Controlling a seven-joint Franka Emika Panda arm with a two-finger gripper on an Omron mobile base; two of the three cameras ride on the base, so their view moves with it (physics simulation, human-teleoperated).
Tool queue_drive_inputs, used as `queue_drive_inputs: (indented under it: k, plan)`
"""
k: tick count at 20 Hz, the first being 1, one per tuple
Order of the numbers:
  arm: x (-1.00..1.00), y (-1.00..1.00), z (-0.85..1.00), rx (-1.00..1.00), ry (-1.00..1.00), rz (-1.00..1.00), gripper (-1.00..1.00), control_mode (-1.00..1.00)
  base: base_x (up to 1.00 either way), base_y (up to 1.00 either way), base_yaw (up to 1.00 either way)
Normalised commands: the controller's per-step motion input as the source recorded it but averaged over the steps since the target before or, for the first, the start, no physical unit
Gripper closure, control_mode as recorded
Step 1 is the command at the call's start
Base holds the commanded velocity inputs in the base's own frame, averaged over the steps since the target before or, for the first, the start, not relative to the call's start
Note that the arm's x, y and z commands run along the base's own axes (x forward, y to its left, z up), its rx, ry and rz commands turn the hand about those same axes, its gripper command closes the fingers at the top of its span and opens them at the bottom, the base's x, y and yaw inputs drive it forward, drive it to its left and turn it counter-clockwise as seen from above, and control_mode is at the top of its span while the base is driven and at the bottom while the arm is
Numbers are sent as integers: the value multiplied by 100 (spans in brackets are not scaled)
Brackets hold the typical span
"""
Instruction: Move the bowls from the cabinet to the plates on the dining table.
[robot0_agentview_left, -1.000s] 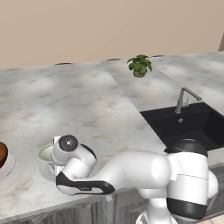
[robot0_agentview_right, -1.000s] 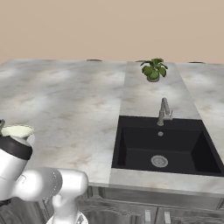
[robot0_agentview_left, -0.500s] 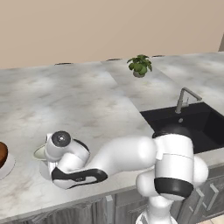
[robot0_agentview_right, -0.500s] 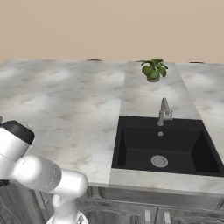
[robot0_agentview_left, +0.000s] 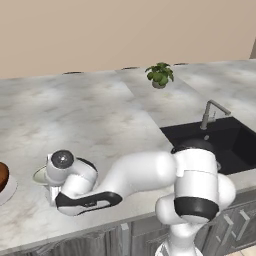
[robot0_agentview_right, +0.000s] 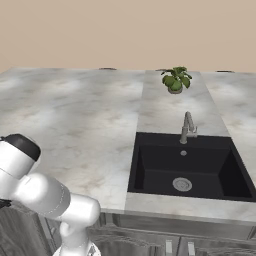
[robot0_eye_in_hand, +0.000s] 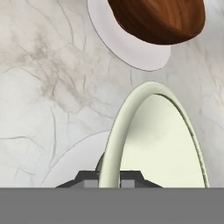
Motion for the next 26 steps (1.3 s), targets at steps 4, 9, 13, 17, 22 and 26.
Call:
queue_drive_inputs:
  k: [4, 9, 13, 17, 22, 26]
  plan:
    - [-32, -4, -5, 0, -7, 0, 100, -100, 0, 0, 0]
    - [-8, -16, -4, 0, -6, 0, 100, -100, 0, 0, 0]
    - [13, -35, 0, 0, 0, 0, 100, -100, 0, 0, 0]
    - [10, -35, 0, 0, 0, 0, 100, -100, 0, 0, 0]
    - [1, -8, 0, 0, 0, 0, 100, -100, 0, 0, 0]
    - [0, 0, 0, 0, 0, 0, 100, -100, 0, 0, 0]
